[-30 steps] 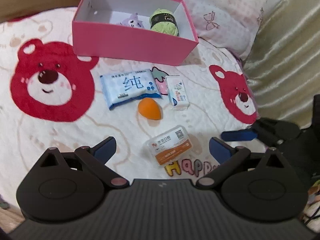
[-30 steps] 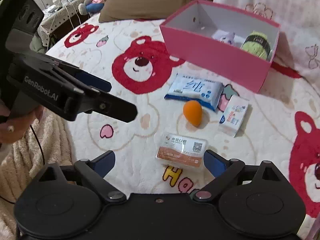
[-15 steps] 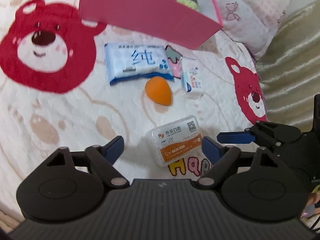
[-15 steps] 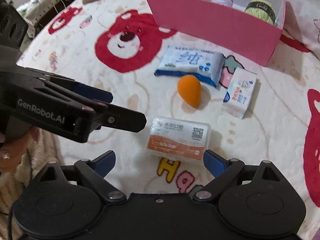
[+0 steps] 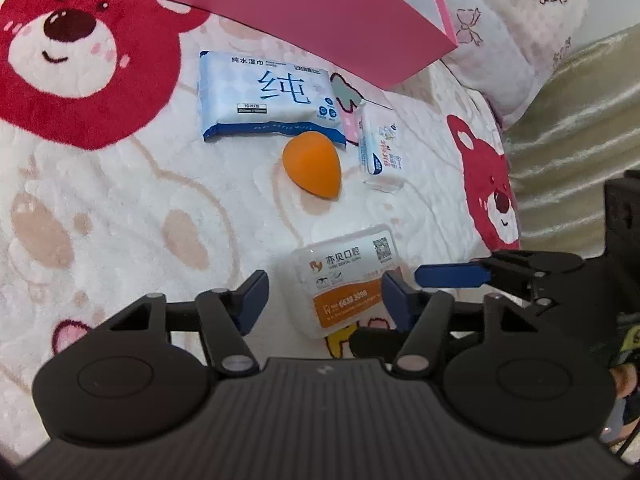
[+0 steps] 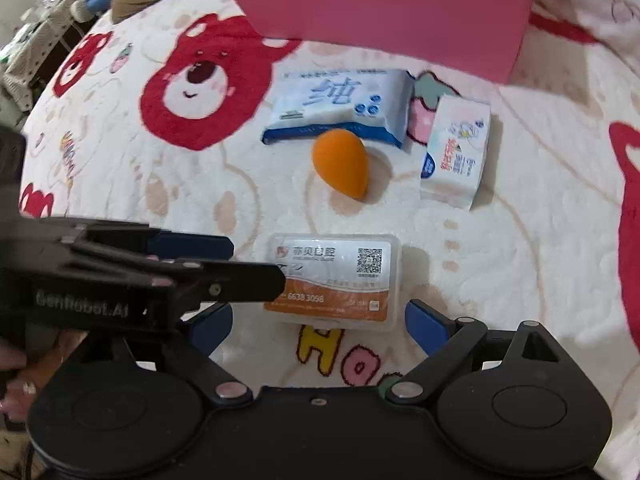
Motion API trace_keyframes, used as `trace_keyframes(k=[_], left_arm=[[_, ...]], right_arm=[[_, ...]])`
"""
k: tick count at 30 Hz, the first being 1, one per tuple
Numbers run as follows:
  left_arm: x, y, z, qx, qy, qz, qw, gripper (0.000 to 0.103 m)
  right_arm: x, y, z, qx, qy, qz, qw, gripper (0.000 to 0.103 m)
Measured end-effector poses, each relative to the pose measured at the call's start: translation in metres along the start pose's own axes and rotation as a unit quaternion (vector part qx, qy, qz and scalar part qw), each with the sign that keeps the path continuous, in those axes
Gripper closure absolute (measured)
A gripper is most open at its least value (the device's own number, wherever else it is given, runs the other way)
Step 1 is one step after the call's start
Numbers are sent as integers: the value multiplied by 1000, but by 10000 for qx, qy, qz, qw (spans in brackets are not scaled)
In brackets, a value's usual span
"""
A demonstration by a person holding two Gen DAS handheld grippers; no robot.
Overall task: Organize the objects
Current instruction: 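Lower the right gripper onto the clear orange-labelled box and close on it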
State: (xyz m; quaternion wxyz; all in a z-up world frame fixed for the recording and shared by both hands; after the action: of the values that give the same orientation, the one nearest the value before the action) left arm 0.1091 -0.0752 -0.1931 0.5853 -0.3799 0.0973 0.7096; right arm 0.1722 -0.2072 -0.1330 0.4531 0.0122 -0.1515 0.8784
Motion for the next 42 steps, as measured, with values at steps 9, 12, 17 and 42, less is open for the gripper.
trace_keyframes(k=[9, 12, 17, 42], left_arm=[[16, 11, -16, 16, -78, 362, 9993, 63], [19, 13, -18, -55, -24, 475, 9989, 63], [23, 10, -20, -165, 152, 487, 9986, 64], [57, -5, 10, -410, -214, 551, 9974, 61]], right_arm=[[2, -1, -38, 758, 146, -25, 9970, 10], [1, 0, -43, 868, 285, -23, 9958, 10], [5, -3, -44, 679, 344, -13, 9971, 10], [60, -17, -54, 52, 535, 849, 9949, 26]])
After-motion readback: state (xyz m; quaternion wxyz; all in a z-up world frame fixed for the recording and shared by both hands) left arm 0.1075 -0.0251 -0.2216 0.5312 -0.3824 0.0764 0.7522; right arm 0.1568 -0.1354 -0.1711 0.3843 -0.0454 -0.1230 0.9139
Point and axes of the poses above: each gripper's, at about its wrist camera, not at the fingertips, and z roughly against the way its jaws point, x to its left, y to its underside, the point moved 5 cm from there along -z, roughly the way its jaws point, and after that the axes turned 5 degrees about y, right-handed, at the moved point
